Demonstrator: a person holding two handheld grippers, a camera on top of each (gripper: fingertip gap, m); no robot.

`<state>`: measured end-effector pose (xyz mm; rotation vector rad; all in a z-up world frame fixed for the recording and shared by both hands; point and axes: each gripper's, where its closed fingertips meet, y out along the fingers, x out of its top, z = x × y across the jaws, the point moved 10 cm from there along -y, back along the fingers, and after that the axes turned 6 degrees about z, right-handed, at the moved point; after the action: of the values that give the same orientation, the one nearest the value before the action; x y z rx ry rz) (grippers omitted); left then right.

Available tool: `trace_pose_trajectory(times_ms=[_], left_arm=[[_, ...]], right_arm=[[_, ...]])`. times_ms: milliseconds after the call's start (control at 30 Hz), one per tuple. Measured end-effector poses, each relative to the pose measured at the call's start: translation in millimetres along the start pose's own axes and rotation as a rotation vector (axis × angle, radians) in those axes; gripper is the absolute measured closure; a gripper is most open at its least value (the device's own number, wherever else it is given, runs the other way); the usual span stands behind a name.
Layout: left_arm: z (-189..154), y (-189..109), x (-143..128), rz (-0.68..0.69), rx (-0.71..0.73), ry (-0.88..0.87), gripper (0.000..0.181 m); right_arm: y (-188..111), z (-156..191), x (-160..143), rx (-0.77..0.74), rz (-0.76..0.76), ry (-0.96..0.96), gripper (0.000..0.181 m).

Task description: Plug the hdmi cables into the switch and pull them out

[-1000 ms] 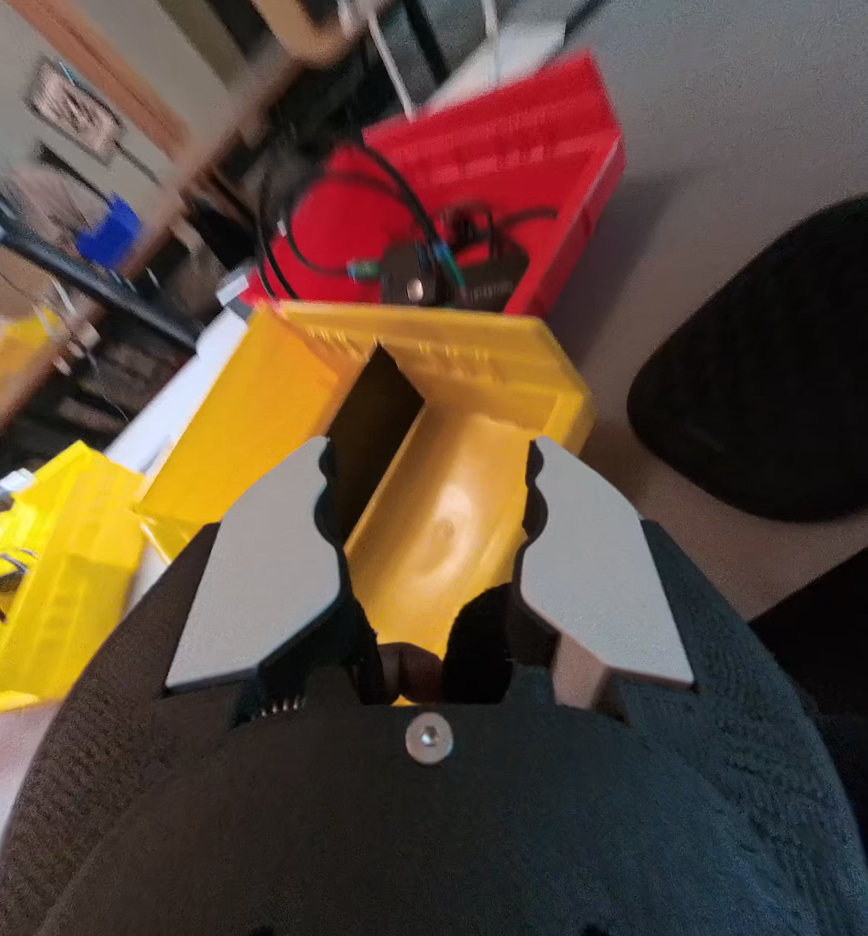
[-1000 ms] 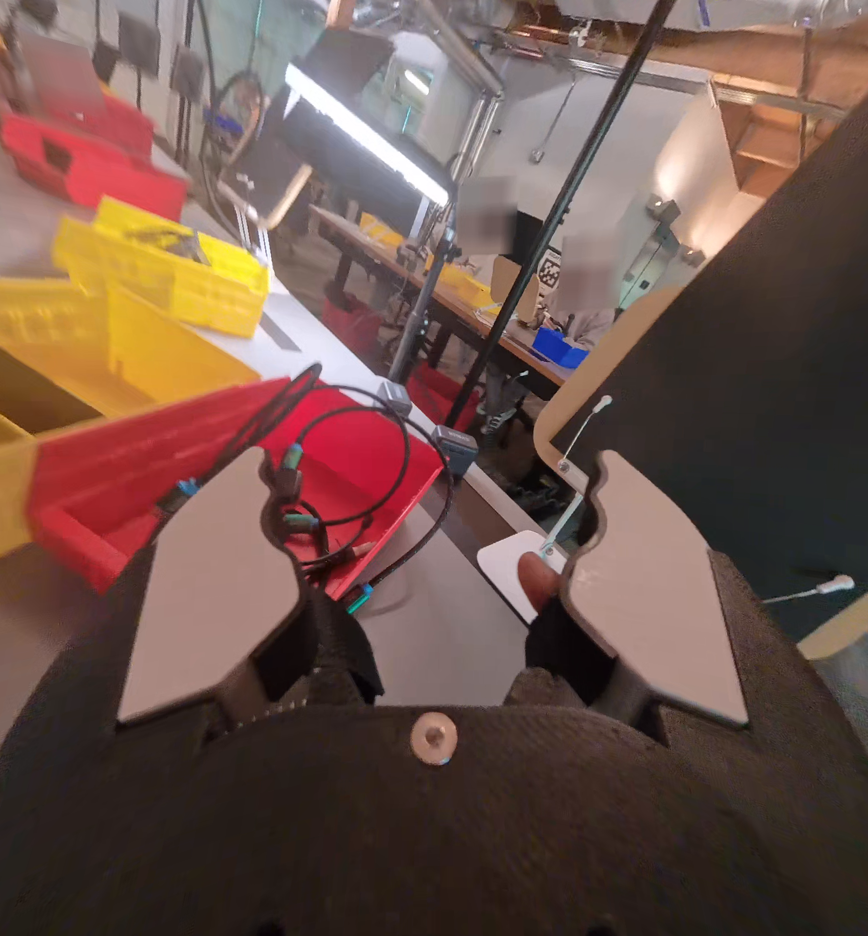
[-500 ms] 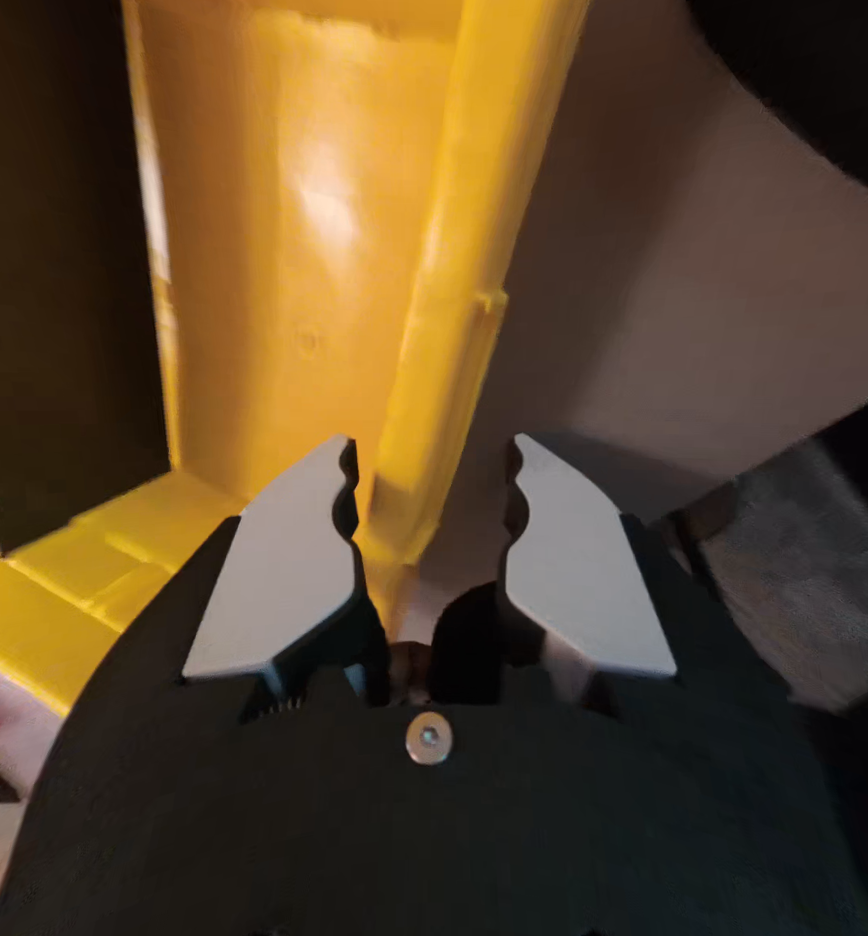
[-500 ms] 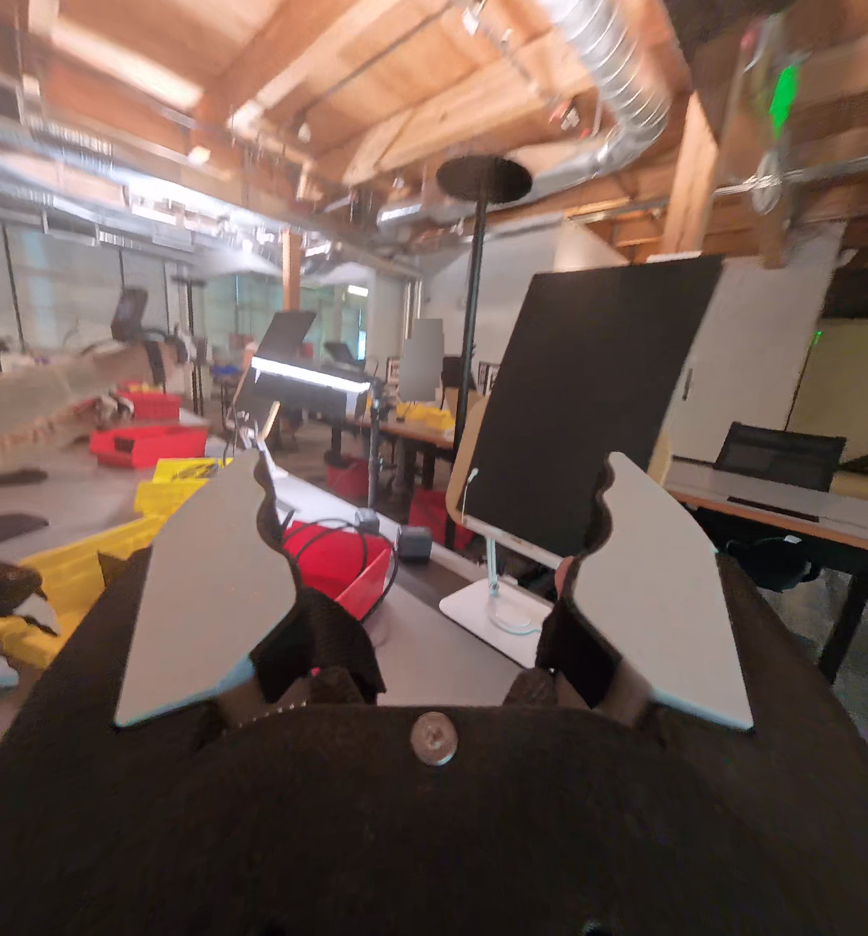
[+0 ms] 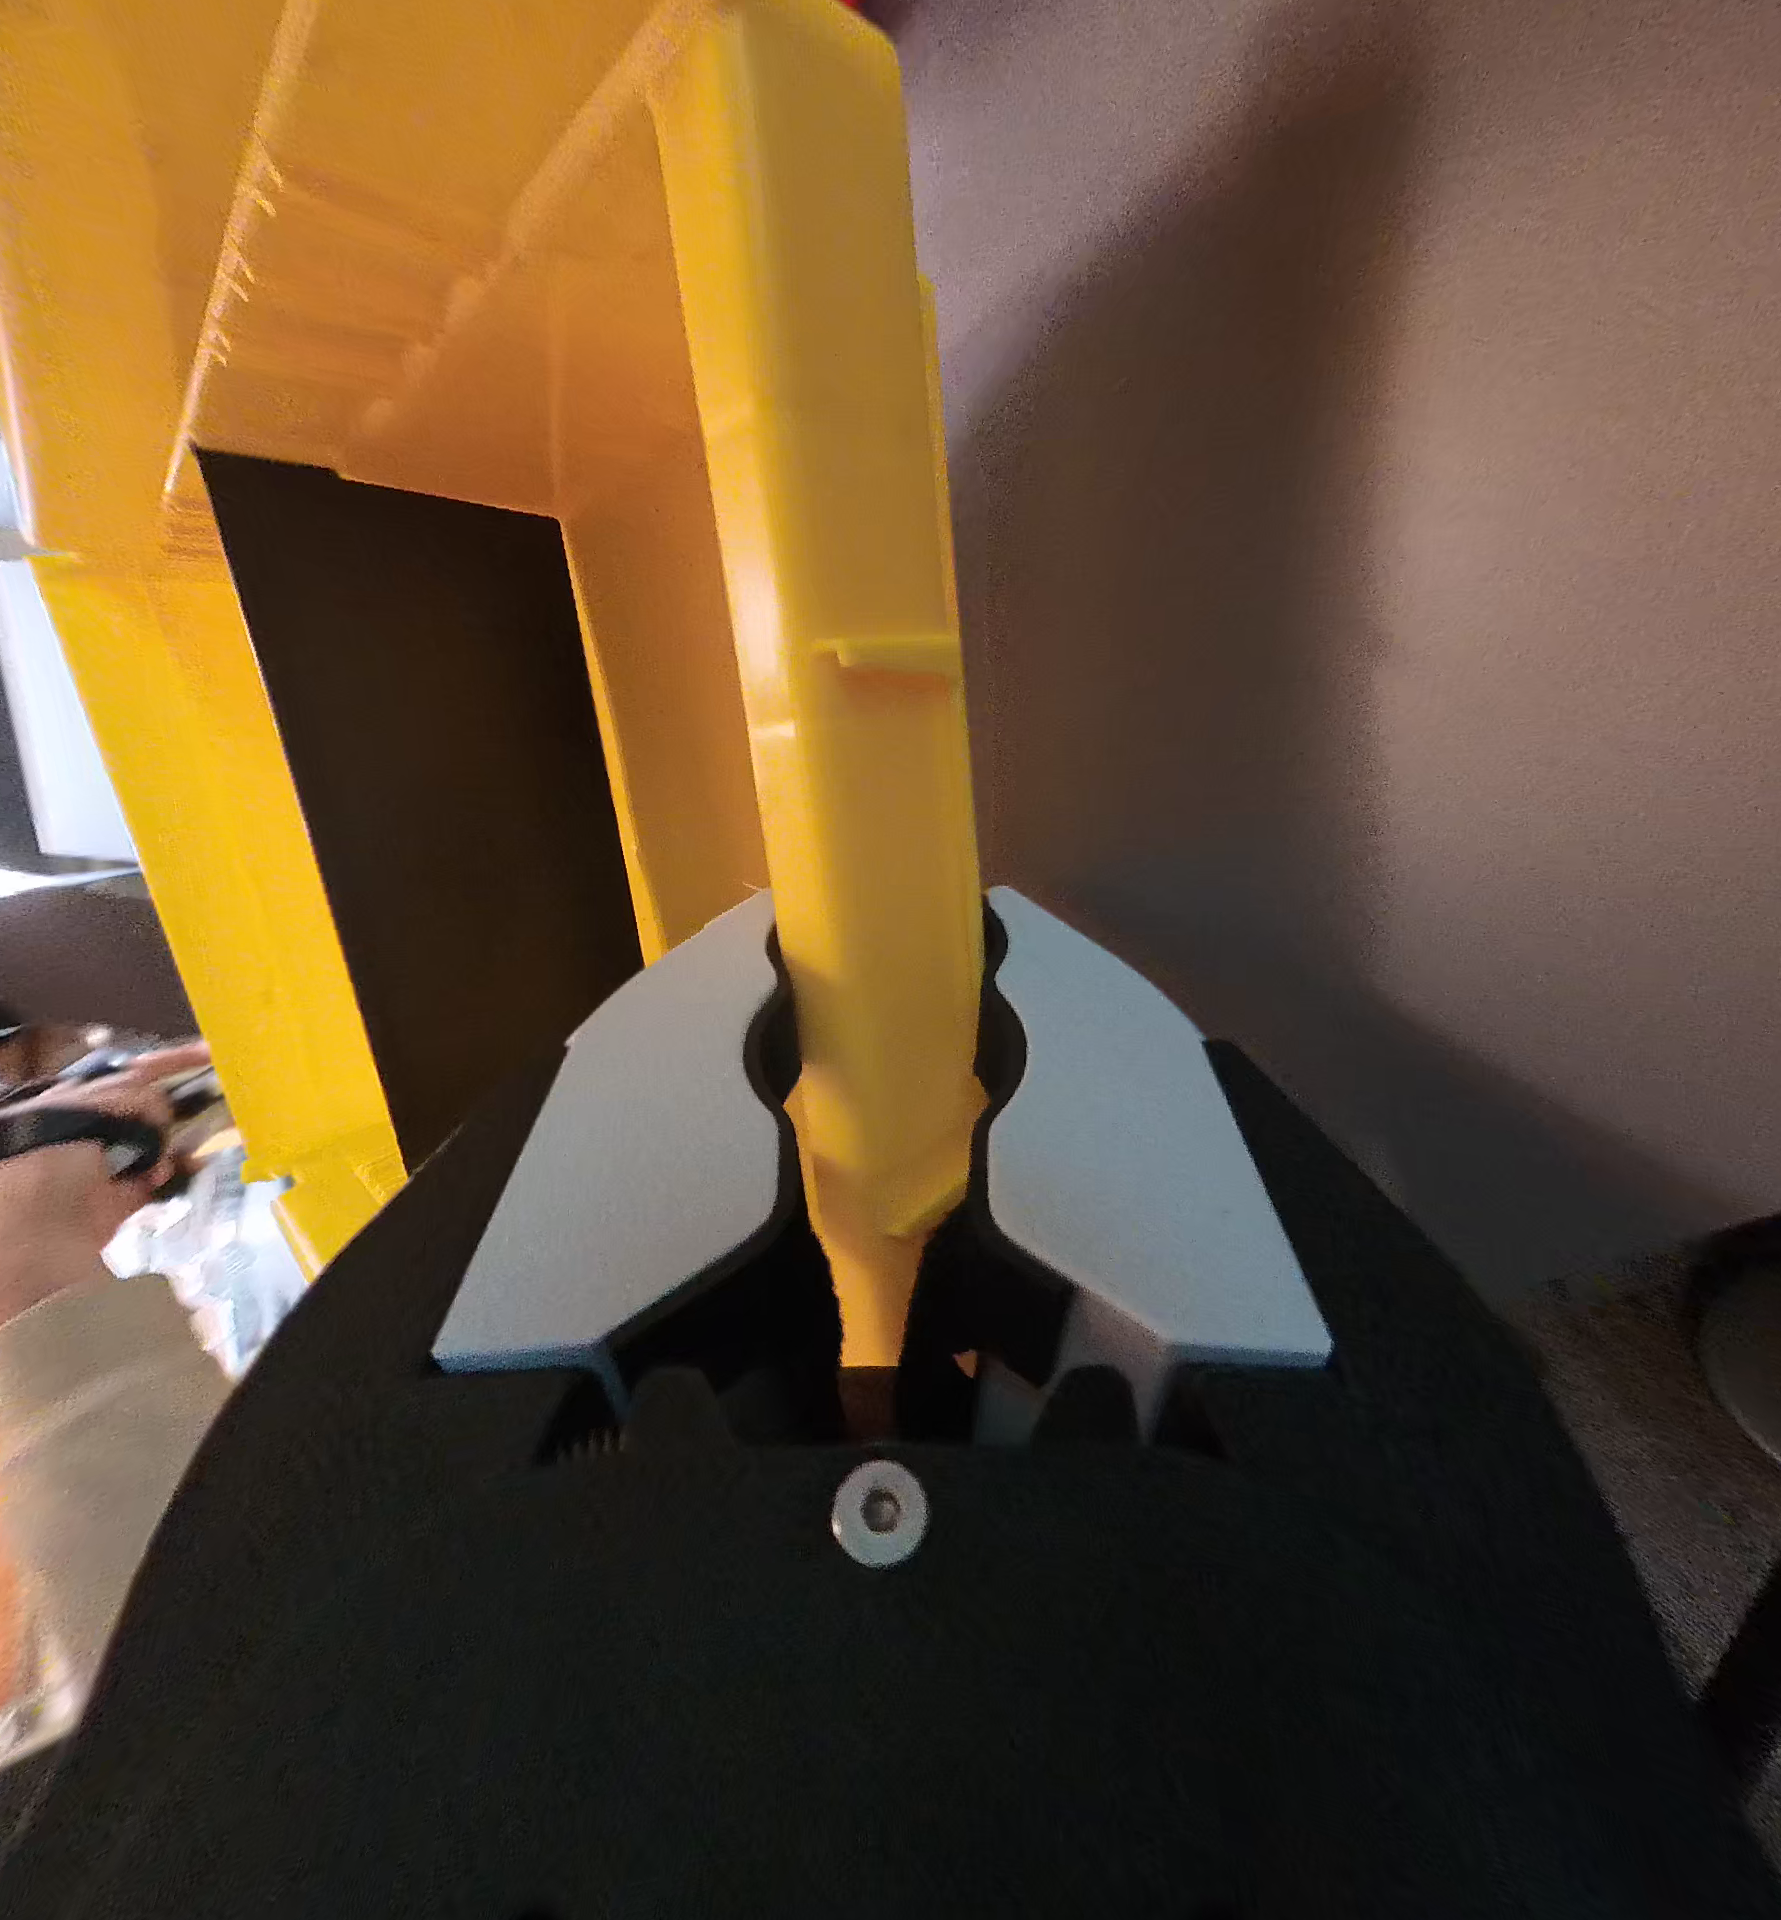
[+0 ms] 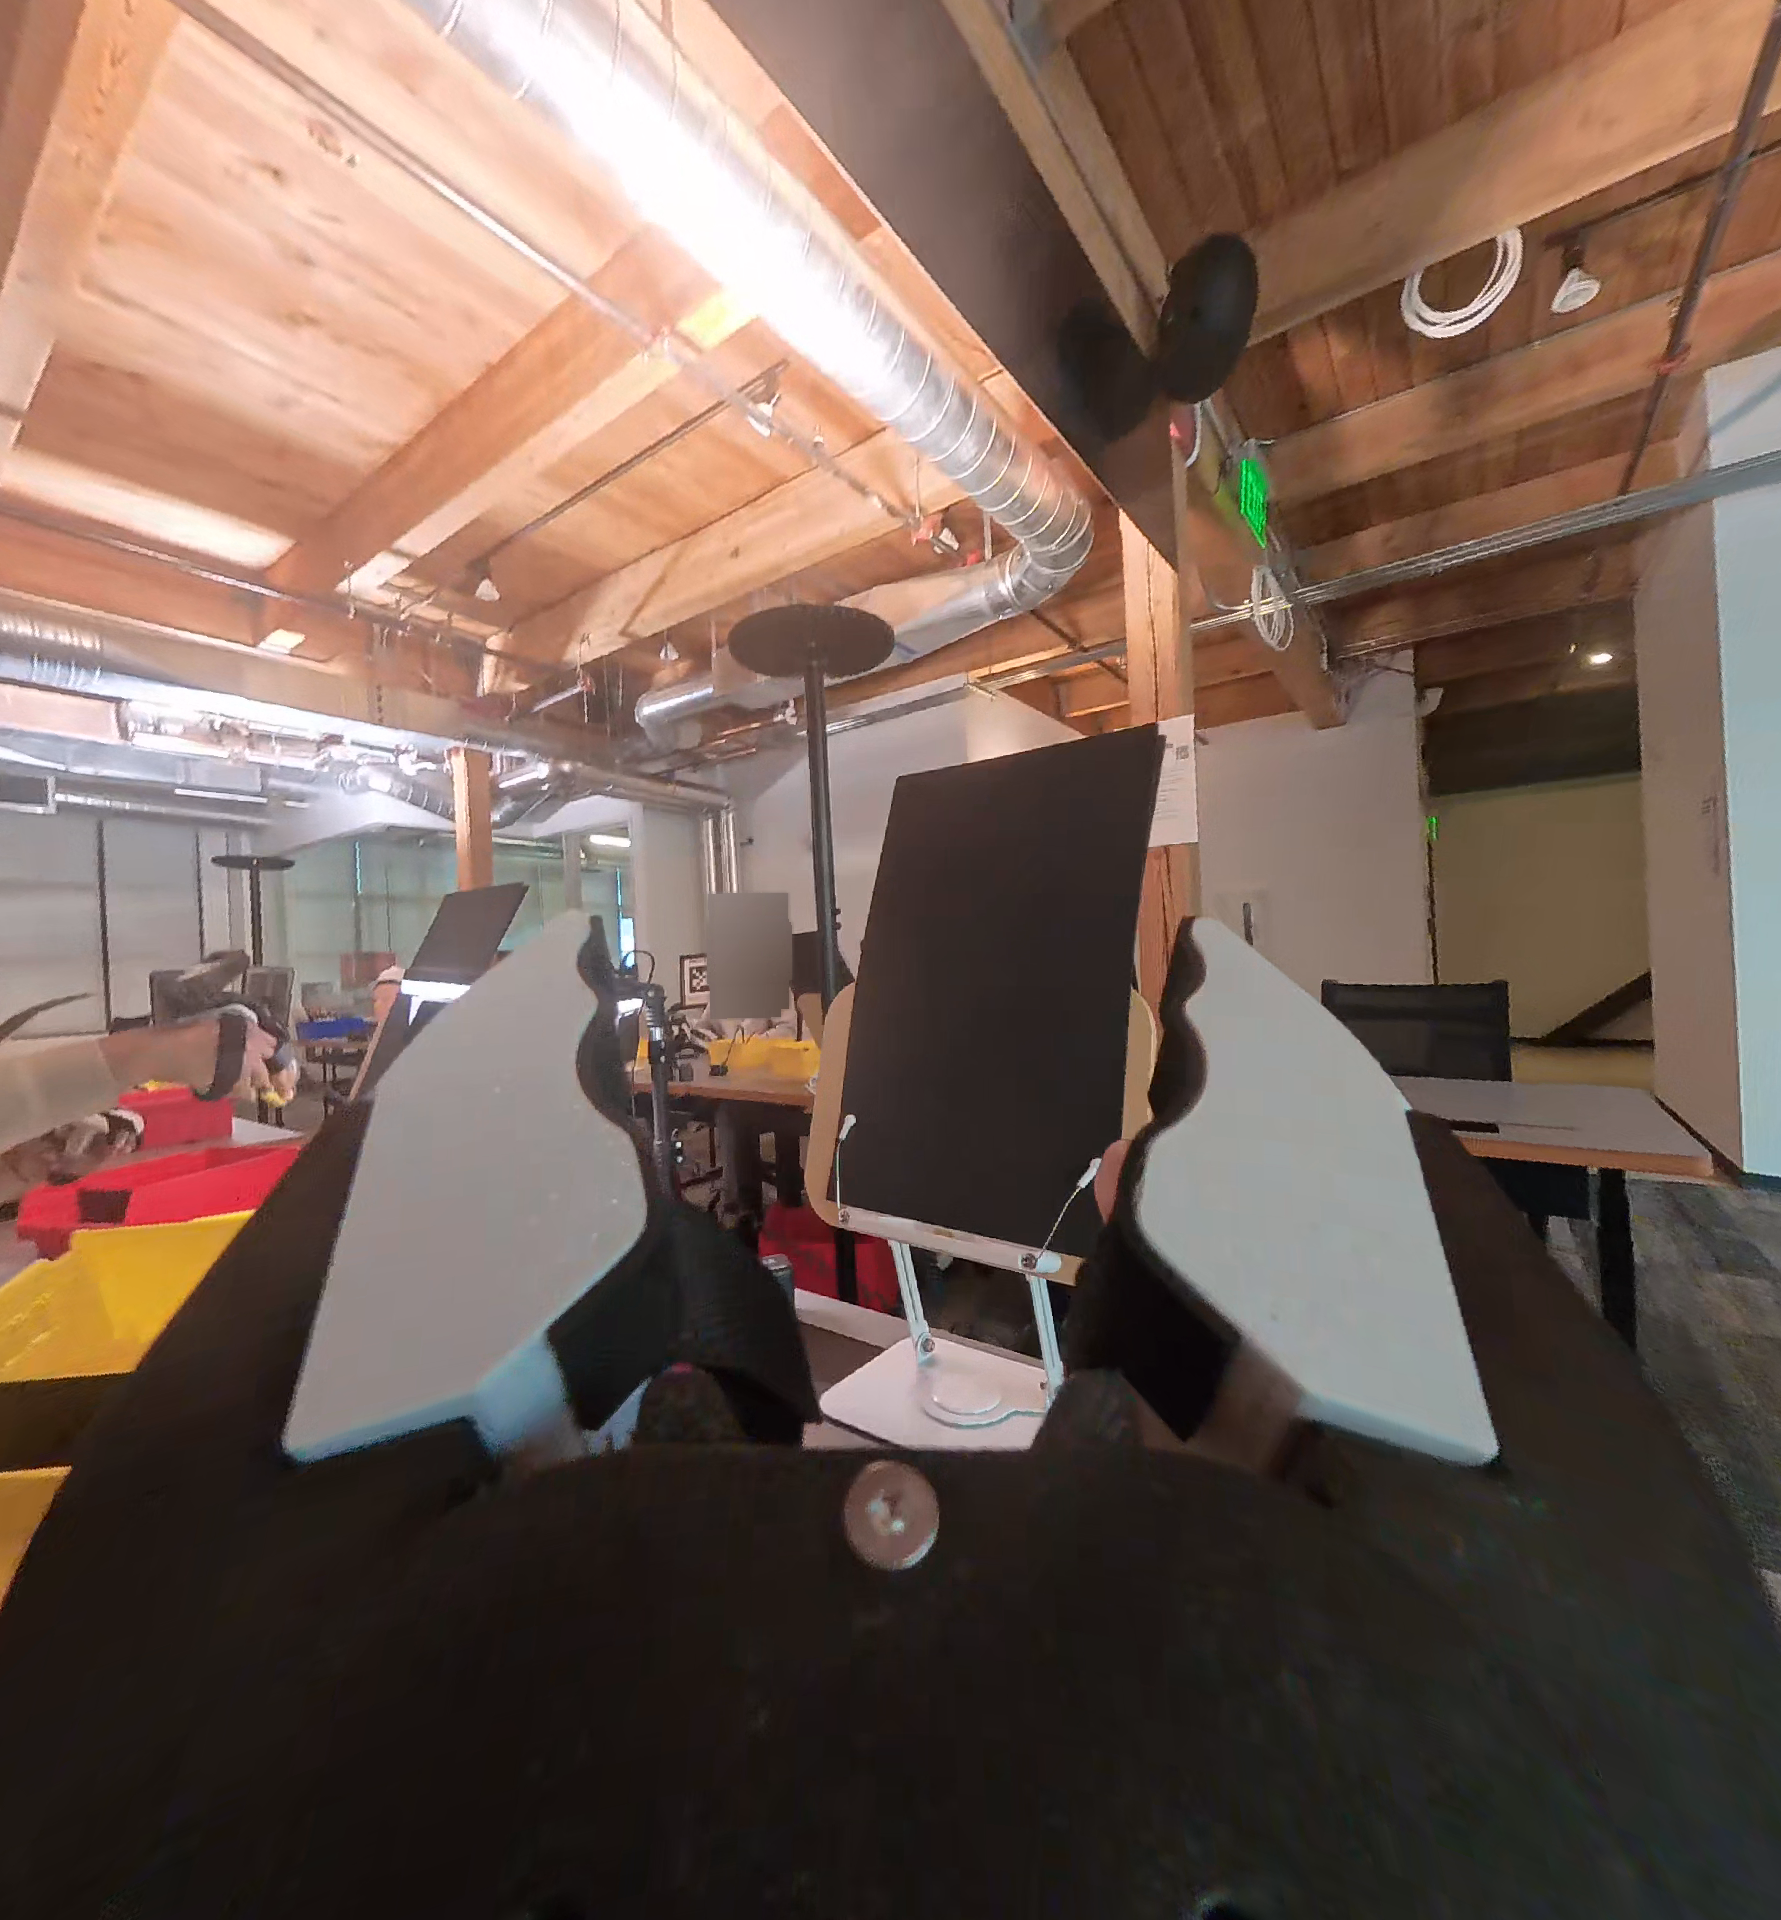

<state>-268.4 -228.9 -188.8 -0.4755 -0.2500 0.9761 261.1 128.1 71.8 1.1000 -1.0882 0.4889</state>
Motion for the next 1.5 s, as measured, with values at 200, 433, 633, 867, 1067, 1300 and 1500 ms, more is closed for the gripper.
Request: trace_pose_trajectory(times_ms=[200, 433, 633, 867, 1067, 1300, 1500], left_arm=[[34, -38, 8, -0.002, 0.288, 0.040, 0.151], [61, -86, 79, -0.278, 0.570, 0.160, 0.152], [45, -112, 197, -0.650, 0.318, 0.167, 0.152], [-1, -97, 322, -0.833, -0.068, 0.247, 0.151], [-34, -87, 372, -0.794, -0.212, 0.321, 0.151], [-43, -96, 374, -0.994, -0.347, 0.196, 0.131], [26, -95, 309, -1.124, -0.369, -0.285, 0.104]], right_arm=[[-16, -13, 1, -0.108, 0.009, -0.002, 0.084], [-20, -15, 1, -0.125, 0.033, 0.005, 0.084], [-20, -18, -5, -0.171, 0.152, -0.036, 0.086], [-27, -24, -12, -0.194, 0.248, -0.079, 0.089], [-30, -31, -19, -0.223, 0.334, -0.095, 0.088], [-21, -24, -22, -0.188, 0.398, -0.163, 0.083], [-7, 25, 7, -0.107, 0.278, -0.155, 0.091]])
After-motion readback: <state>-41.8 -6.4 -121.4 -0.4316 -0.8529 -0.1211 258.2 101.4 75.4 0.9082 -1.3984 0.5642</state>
